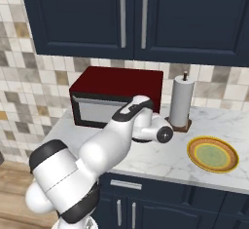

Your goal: Pull the toaster oven rack outwards. Pick up the baguette from the plate and place it on the toaster oven rack. Close the toaster oven door fully and set the temperature to the lowest setting.

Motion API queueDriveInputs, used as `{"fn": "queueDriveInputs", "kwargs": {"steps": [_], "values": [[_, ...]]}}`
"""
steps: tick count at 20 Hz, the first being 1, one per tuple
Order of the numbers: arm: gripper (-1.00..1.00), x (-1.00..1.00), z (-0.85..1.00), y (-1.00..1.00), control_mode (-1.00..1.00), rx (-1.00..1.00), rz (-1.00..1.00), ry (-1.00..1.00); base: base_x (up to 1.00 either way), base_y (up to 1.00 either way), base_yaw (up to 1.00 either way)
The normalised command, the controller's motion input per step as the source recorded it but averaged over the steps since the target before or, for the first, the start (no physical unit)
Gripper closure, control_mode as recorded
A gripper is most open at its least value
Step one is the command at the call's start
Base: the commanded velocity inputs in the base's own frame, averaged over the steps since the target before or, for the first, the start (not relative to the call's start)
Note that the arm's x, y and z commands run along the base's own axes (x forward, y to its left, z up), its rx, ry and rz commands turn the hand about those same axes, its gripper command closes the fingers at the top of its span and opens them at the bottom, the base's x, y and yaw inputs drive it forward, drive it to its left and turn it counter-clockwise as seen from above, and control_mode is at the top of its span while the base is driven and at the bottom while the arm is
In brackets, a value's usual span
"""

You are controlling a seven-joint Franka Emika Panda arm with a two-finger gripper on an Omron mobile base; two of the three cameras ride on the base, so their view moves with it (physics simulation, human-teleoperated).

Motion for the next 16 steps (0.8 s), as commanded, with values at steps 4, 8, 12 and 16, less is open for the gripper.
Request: {"fn": "queueDriveInputs", "kwargs": {"steps": [4, 8, 12, 16], "values": [[-1.00, 0.01, 0.00, 0.01, -1.00, 0.00, 0.00, 0.00, 0.00, 0.00, 0.00], [-1.00, 0.00, 0.00, 0.00, -1.00, 0.00, 0.00, 0.02, 0.00, 0.00, 0.00], [-1.00, 0.00, 0.16, 0.00, -1.00, 0.12, 0.00, 0.00, 0.00, 0.00, 0.00], [-1.00, -0.04, 0.26, -0.06, -1.00, 0.19, 0.02, 0.00, 0.00, 0.00, 0.00]]}}
